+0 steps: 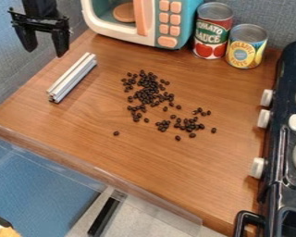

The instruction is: Sweep into pile

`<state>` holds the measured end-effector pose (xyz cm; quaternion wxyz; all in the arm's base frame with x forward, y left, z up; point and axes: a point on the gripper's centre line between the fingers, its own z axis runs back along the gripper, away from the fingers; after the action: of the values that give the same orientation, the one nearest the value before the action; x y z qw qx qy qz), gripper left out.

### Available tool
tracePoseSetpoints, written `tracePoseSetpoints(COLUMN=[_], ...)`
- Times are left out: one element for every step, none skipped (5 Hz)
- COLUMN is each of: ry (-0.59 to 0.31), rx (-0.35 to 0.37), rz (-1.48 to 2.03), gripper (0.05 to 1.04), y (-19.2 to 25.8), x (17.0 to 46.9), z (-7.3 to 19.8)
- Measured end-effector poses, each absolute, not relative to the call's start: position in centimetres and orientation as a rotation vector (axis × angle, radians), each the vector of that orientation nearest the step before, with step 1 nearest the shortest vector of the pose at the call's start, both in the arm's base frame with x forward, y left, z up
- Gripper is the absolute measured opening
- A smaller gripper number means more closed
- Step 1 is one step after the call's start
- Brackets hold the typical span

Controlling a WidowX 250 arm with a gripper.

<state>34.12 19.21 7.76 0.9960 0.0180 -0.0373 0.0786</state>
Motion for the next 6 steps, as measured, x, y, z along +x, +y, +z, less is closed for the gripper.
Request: tracePoseSetpoints(ry=[-0.029, -0.069, -0.113, -0.135, -0.166, -0.182], rx=[0.004, -0.066, -0.069, -0.086, -0.079, -0.063], rz=[0.151, 0.09, 0.033, -0.039, -0.086, -0.121], gripper=[1.0, 1.0, 1.0, 1.0, 1.0, 1.0], y=[18.9, 20.1, 21.4, 20.9, 20.5, 19.6], x=[33.9, 34.8, 34.6, 34.3, 33.7, 32.8], z=[5.8, 6.3, 6.4, 5.4, 5.9, 5.4])
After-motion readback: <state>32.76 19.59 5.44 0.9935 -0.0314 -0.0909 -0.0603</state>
